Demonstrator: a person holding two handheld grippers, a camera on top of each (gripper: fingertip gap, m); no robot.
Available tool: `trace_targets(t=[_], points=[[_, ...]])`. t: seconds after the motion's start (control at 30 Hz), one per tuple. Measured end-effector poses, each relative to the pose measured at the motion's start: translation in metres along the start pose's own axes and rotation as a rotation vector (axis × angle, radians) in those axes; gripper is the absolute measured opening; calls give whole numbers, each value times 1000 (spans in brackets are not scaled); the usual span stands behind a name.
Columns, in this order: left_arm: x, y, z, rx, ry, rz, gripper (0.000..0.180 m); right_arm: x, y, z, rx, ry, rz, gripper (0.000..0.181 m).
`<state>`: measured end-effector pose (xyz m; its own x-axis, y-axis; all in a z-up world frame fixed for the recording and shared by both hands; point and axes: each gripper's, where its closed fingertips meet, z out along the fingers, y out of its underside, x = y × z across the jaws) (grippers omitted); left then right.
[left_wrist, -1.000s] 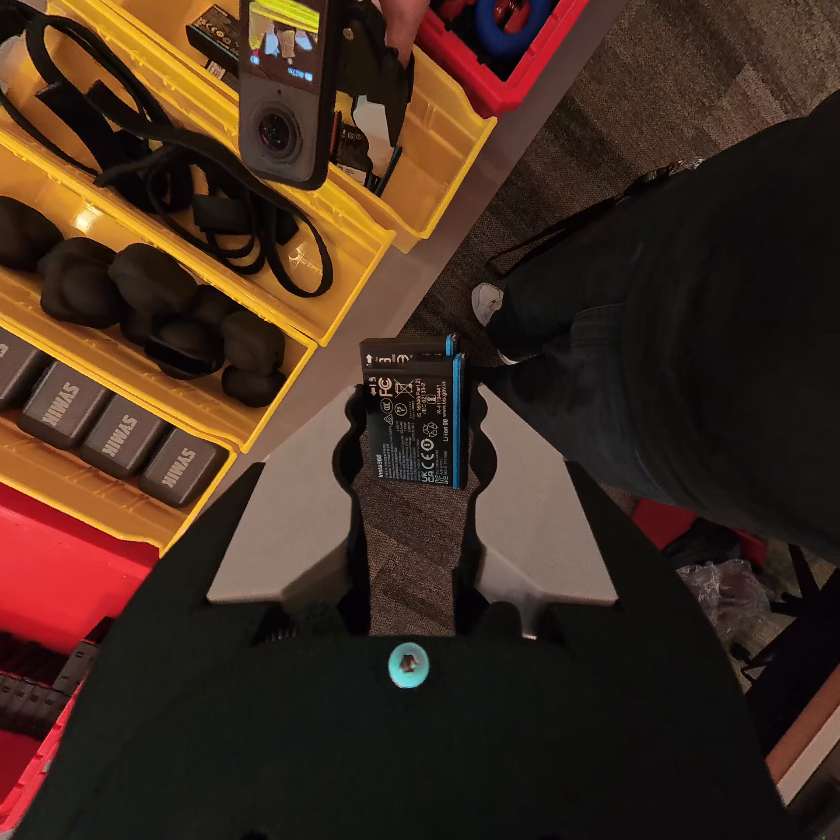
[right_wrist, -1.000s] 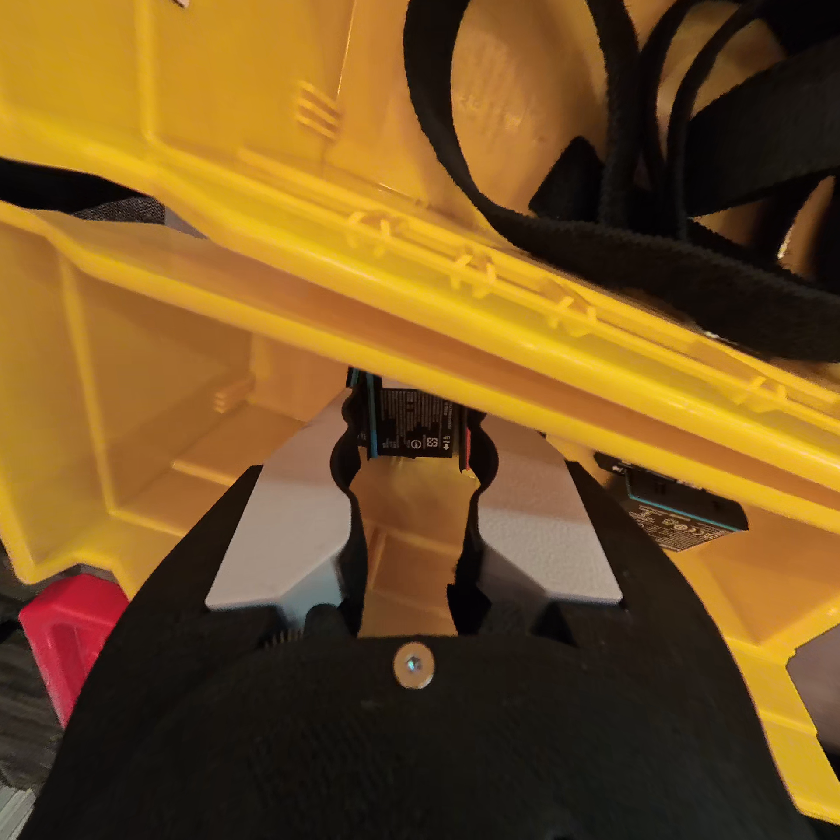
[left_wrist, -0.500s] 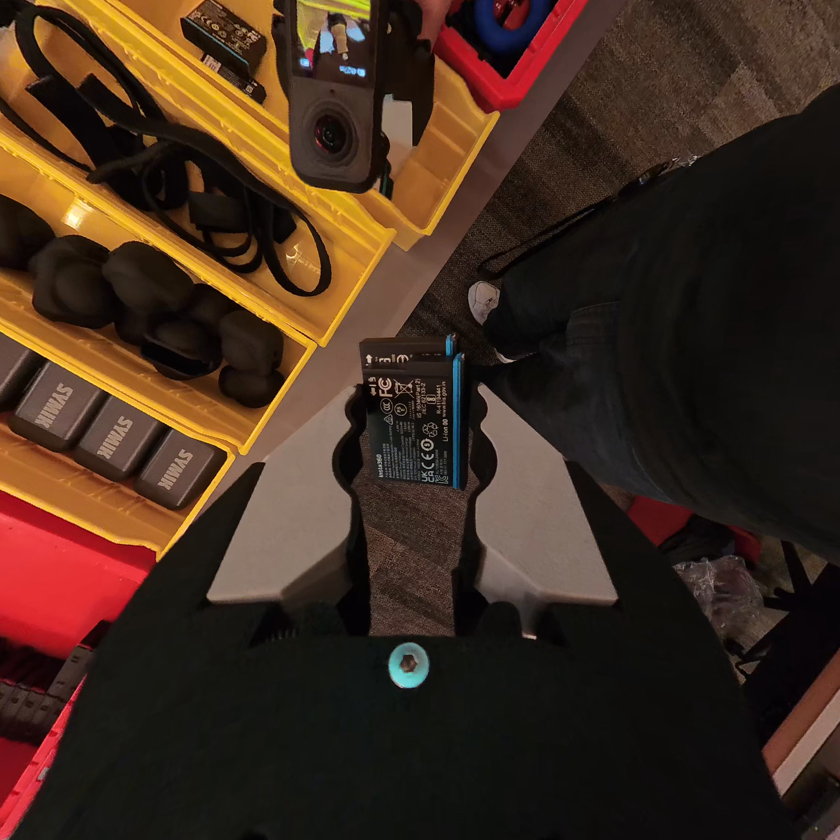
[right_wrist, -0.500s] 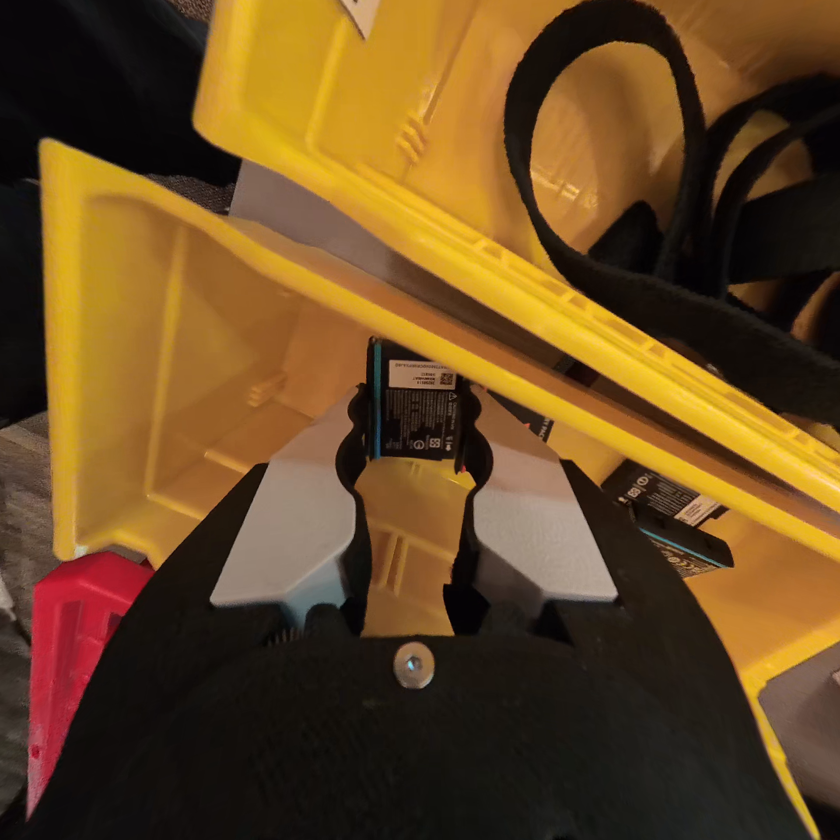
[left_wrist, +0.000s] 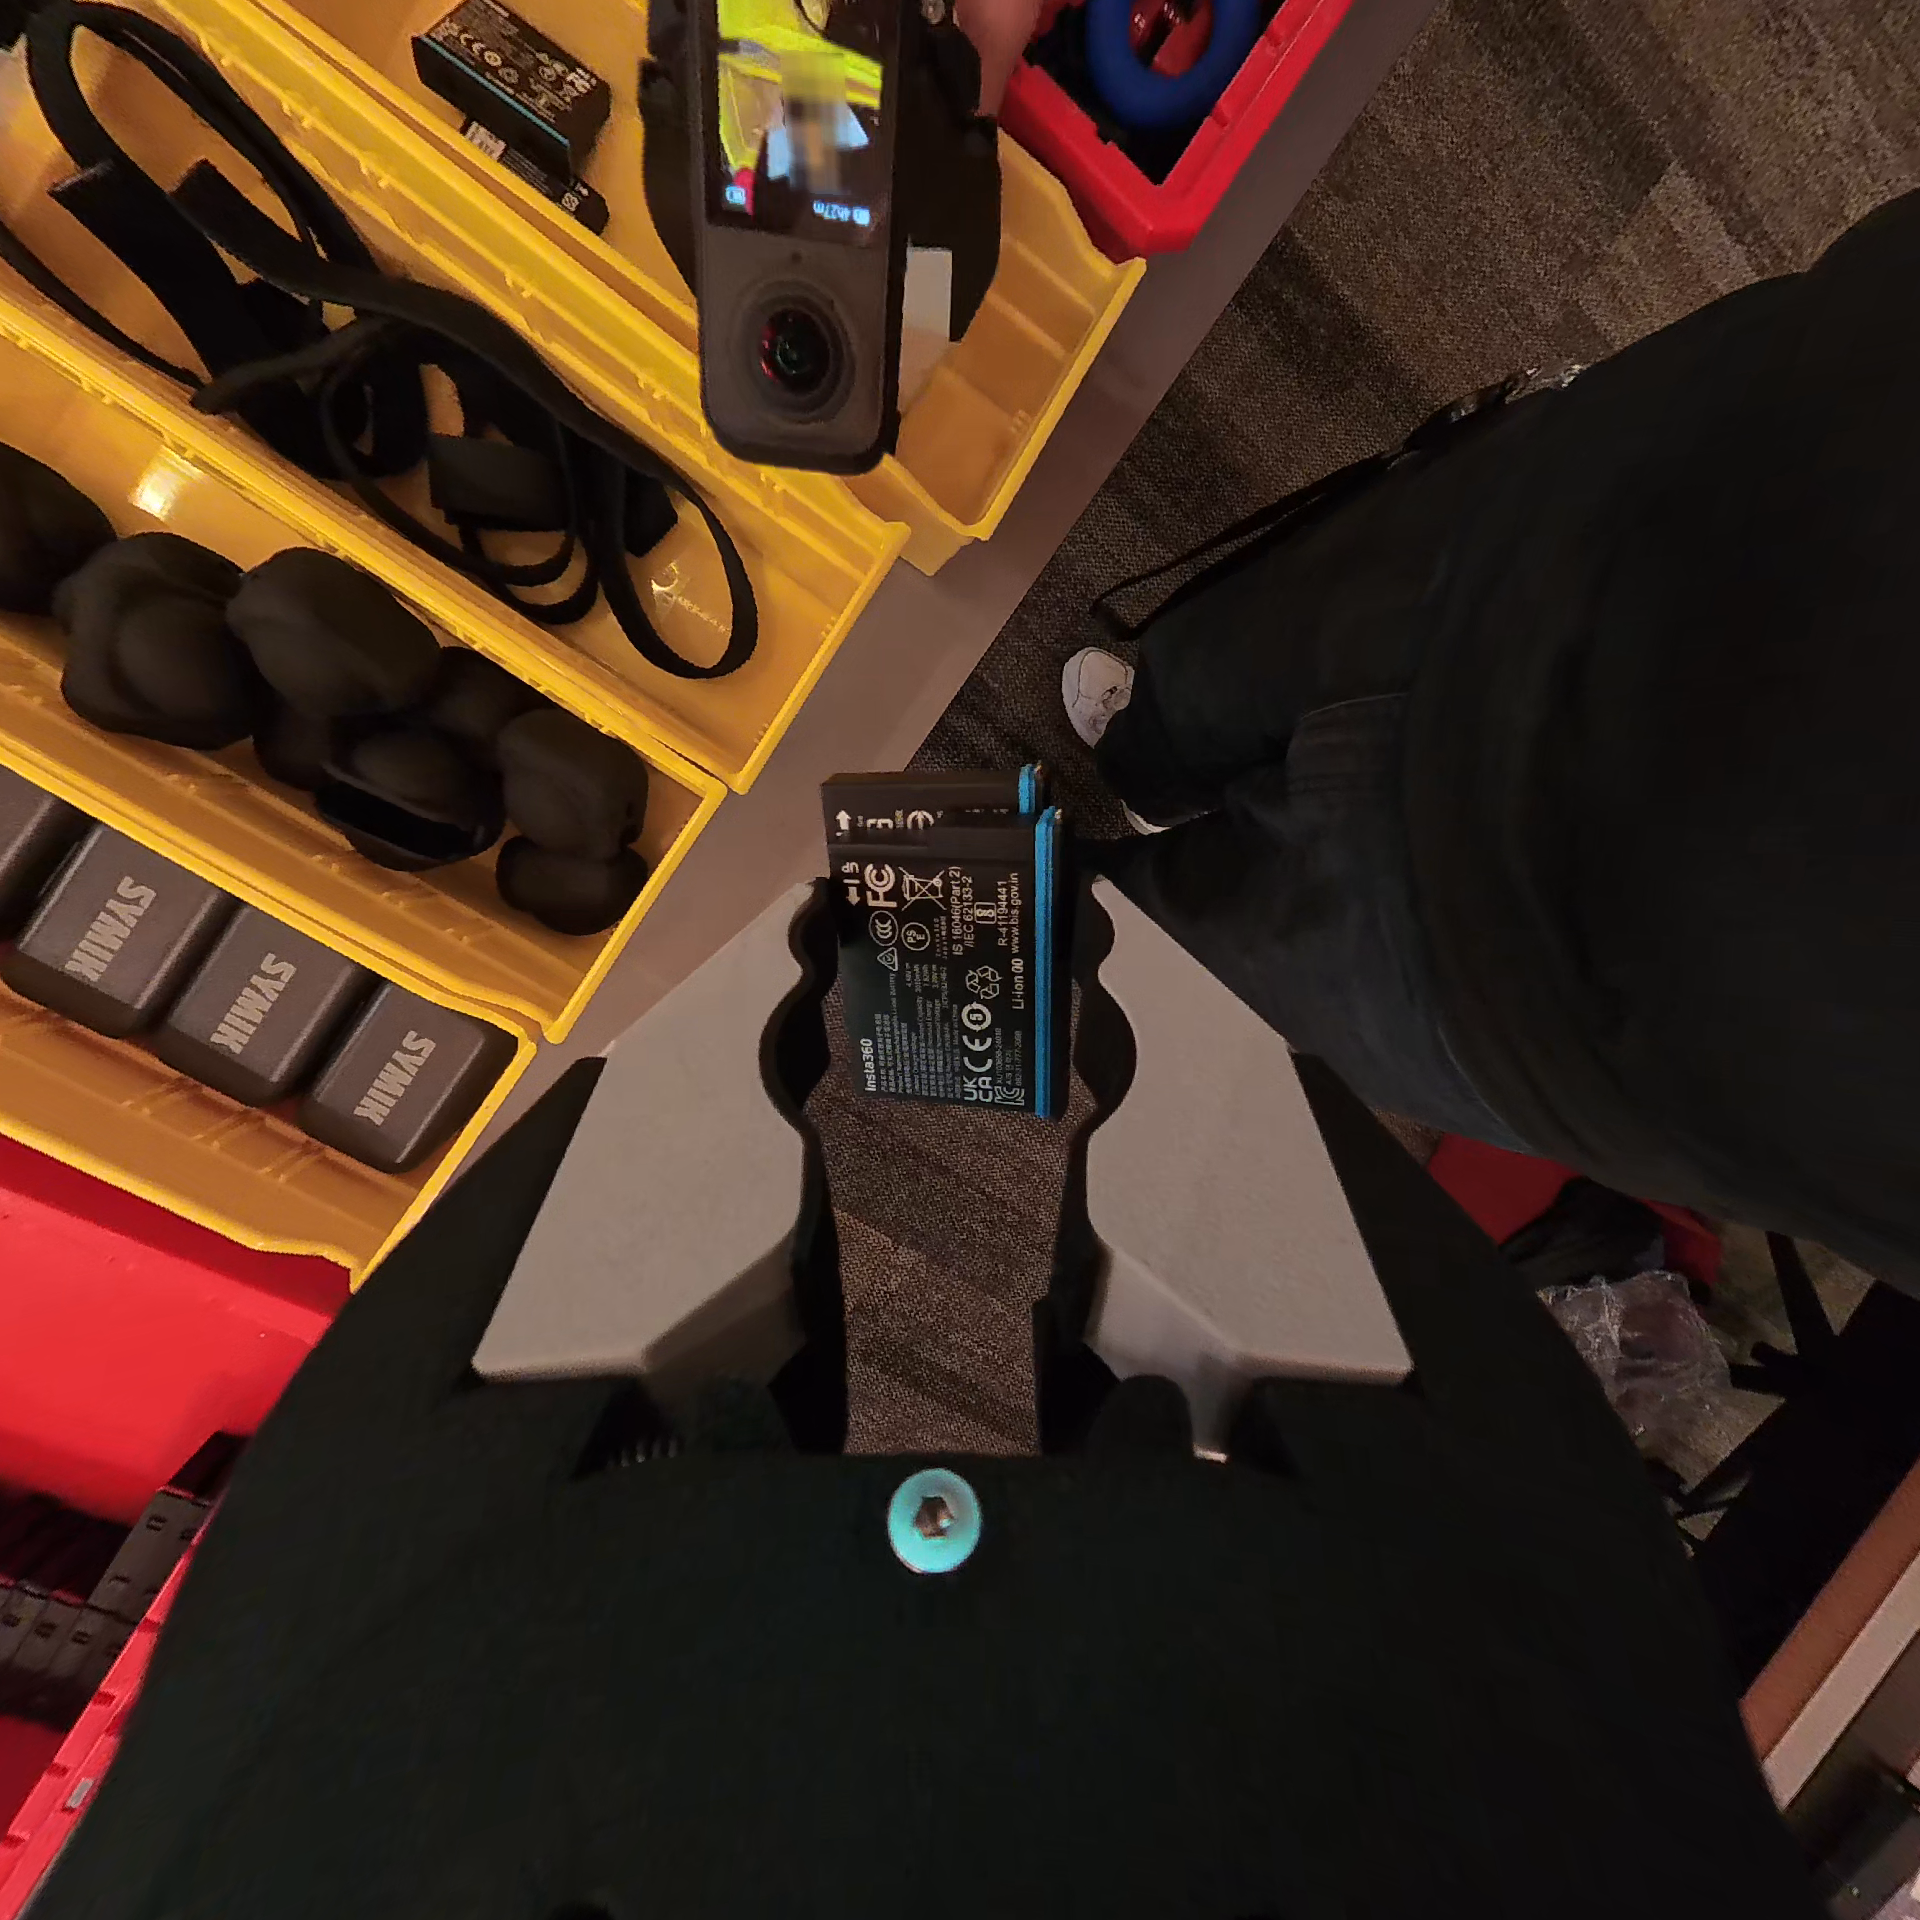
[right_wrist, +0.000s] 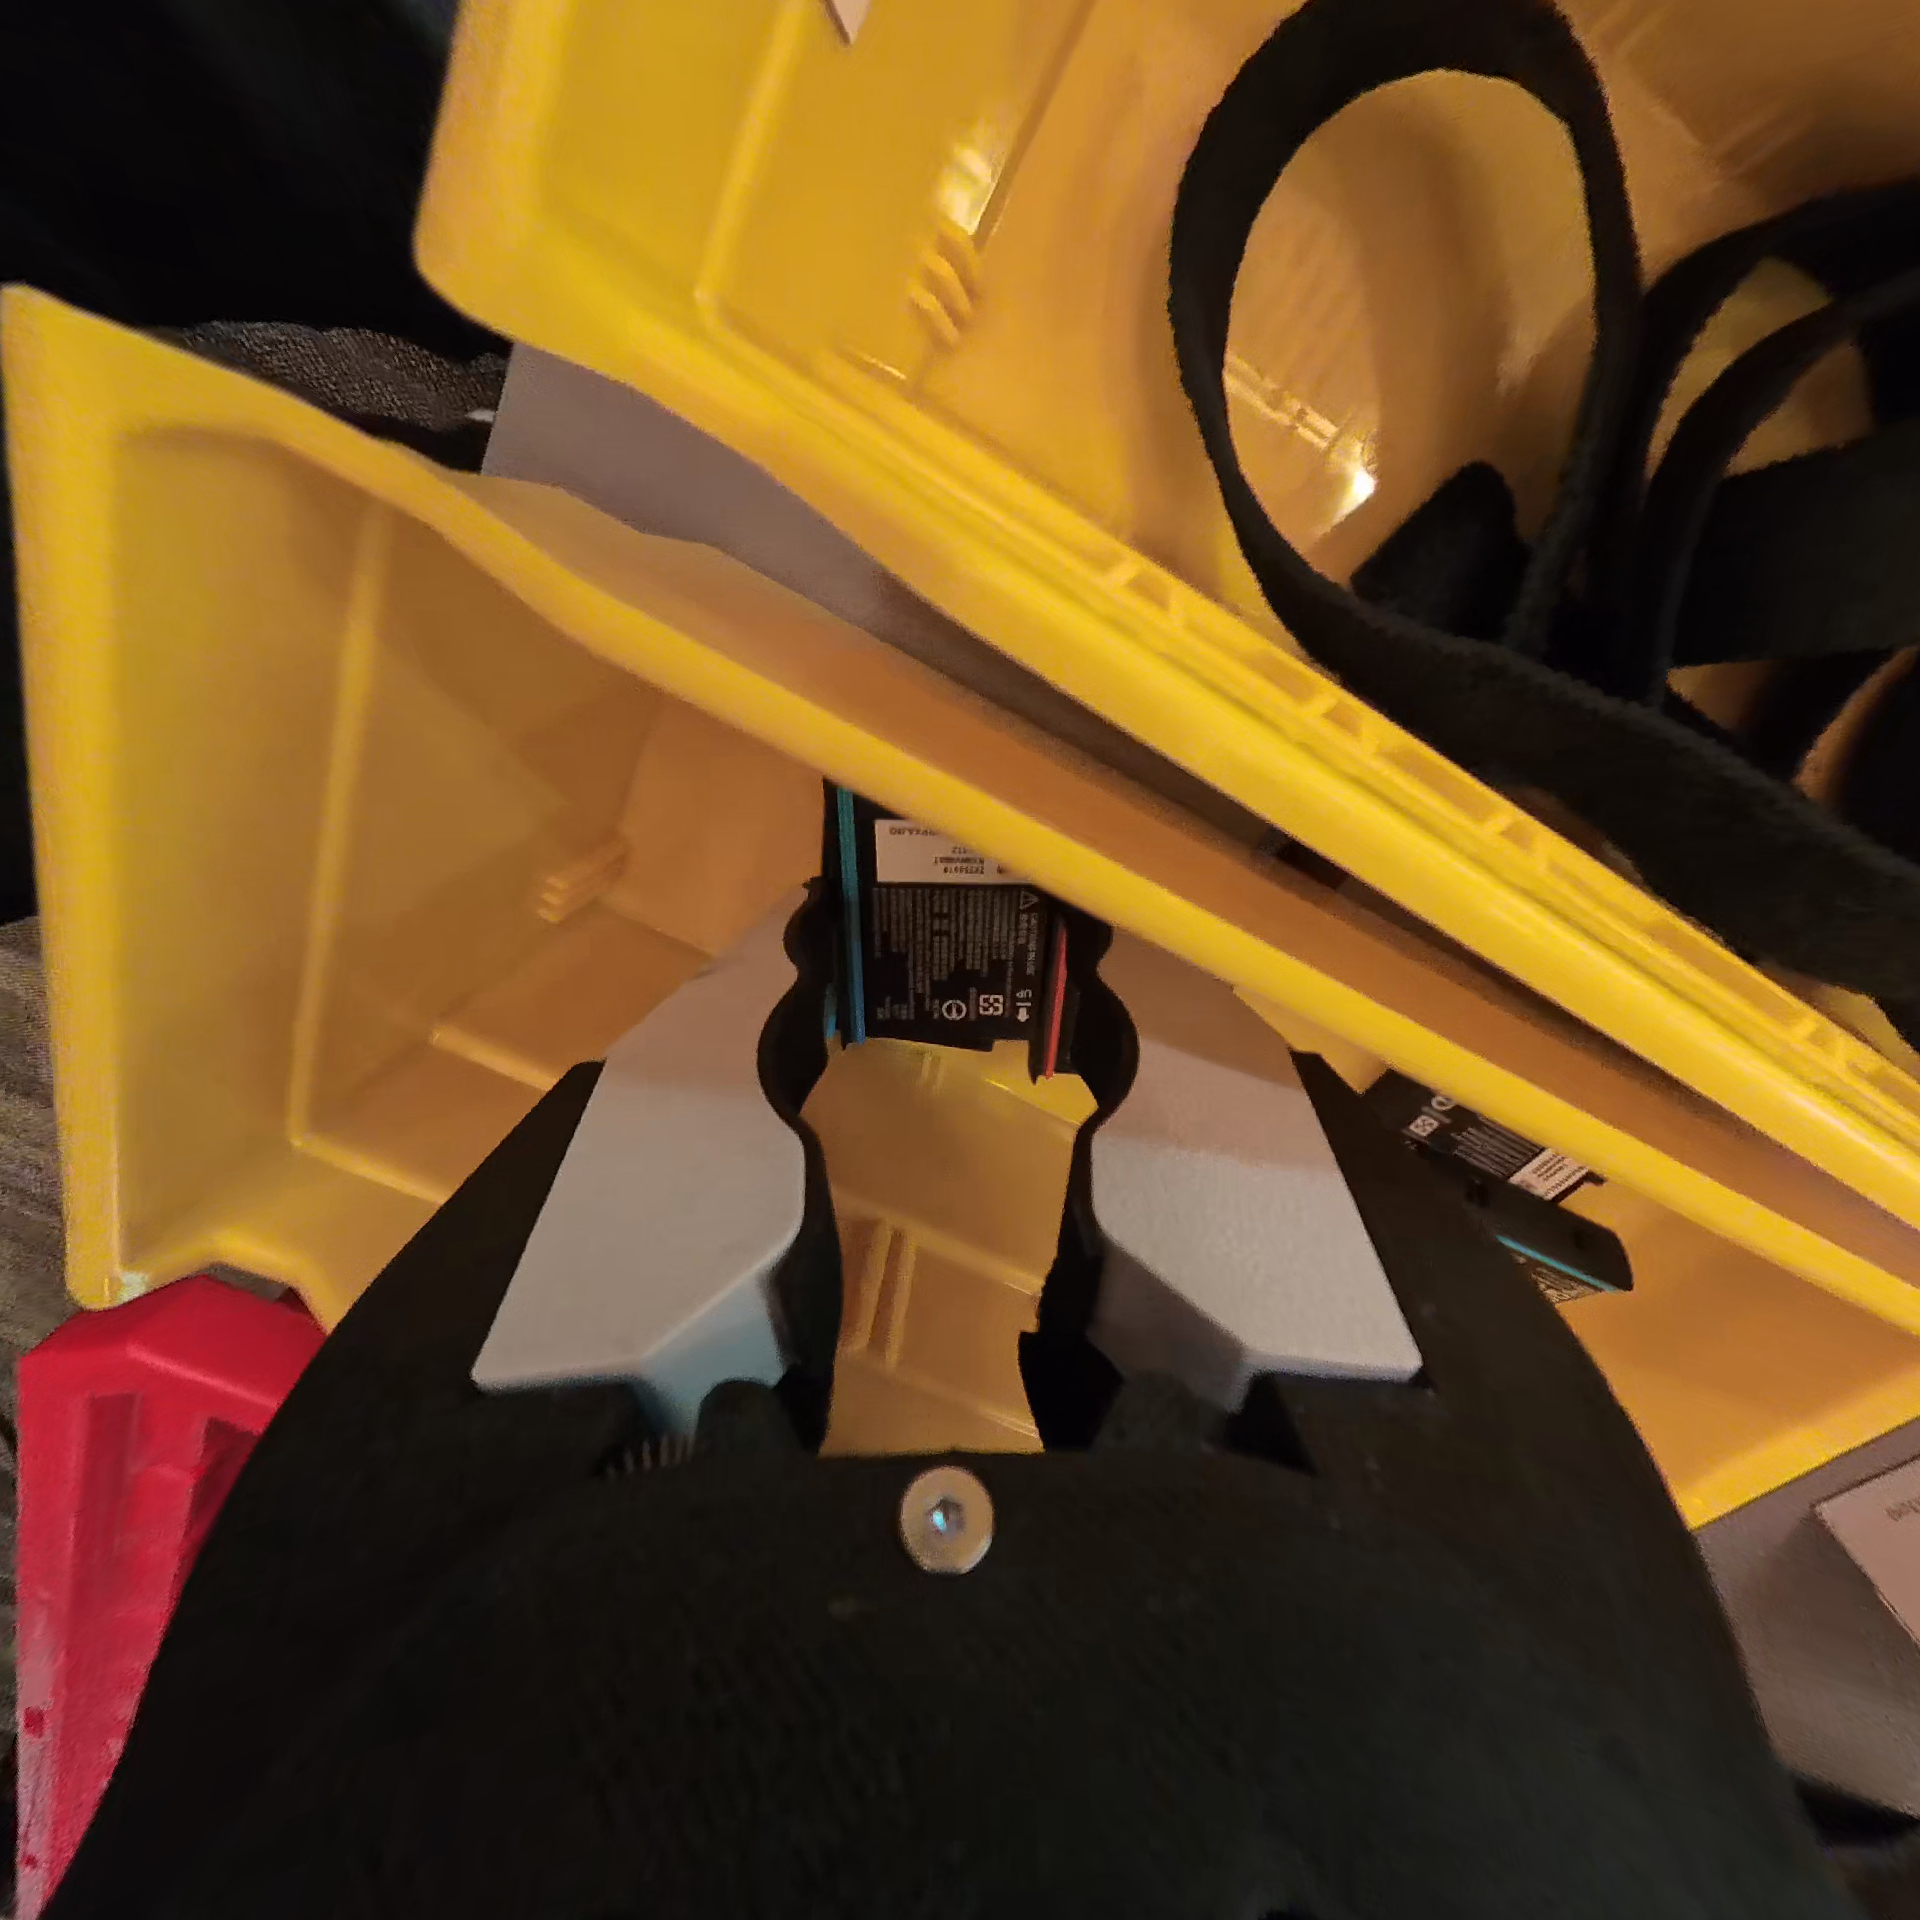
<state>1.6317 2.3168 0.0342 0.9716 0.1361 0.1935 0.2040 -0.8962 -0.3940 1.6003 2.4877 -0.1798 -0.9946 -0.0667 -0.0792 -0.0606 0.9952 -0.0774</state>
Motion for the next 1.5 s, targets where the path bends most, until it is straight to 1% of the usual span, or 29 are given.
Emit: trace_targets(t=[0.33,0.8,0.9,1.03,1.07,1.17,1.37,1.5], points=[[1,2,3,2,9,-1,43,-4,-6,-5,42,-29,44,45],[3,6,3,-3,16,-8,43,-10,-5,-2,0,-49,25,44],[4,6,4,-2,18,-10,43,-7,-4,0,-11,-46,19,49],[3,5,5,-1,16,-8,43,-6,-3,1,-18,-65,37,46],[3,5,5,-1,16,-9,43,-7,-2,1,-26,-70,33,41],[4,6,4,-2,14,-11,44,-9,-2,0,-19,-67,14,40],[3,7,3,-2,7,-16,44,-6,-5,-14,71,-28,48,40],[2,3,3,19,-4,-20,43,3,-12,-44,242,23,146,40]])
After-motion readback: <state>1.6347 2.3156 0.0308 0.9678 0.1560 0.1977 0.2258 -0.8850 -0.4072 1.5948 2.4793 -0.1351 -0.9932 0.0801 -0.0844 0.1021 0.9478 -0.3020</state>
